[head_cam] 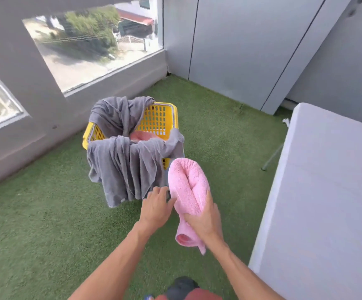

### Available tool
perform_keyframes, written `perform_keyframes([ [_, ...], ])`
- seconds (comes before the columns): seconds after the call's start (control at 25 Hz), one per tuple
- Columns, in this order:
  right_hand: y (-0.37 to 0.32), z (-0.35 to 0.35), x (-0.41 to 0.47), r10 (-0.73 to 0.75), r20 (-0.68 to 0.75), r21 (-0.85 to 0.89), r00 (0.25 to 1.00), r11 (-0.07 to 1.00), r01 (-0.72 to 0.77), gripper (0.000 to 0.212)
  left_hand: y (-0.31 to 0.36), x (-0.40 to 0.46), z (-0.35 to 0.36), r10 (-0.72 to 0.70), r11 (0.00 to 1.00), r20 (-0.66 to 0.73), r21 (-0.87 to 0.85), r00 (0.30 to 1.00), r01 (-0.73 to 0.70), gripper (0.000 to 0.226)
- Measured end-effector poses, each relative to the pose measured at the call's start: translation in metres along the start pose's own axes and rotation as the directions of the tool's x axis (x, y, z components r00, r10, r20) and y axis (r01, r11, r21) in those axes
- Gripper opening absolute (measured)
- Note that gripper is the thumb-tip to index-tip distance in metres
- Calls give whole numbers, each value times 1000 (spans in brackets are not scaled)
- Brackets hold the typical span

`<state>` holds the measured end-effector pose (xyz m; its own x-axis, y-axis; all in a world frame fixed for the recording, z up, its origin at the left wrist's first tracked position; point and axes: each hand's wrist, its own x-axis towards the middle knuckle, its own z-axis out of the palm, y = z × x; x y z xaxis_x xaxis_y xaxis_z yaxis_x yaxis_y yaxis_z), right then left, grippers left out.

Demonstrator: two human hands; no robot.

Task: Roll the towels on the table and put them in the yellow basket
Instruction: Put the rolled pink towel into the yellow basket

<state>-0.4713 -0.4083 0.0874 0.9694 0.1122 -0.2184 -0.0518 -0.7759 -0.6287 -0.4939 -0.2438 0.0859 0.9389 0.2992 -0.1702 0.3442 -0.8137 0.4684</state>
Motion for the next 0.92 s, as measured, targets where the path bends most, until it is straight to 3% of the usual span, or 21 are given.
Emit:
perform_keyframes([
  [0.28,-106,57,141,-113,60,-26,992,993,115,112,-92,106,-52,-101,994,-105,22,989,104,49],
  [0.4,-149,90,224,-112,77,-1,991,994,112,115,-124,187,-72,-123,992,-142,25,982,128,68],
  [0.6,-212,137,369,-13,199,-31,980,999,20,114,-172,314,-87,-183,980,-101,66,978,190,65],
  [0.92,-228,230,504,243,274,-165,931,965,-203,114,-247,399,-63,-282,940,-51,188,958,286,37],
])
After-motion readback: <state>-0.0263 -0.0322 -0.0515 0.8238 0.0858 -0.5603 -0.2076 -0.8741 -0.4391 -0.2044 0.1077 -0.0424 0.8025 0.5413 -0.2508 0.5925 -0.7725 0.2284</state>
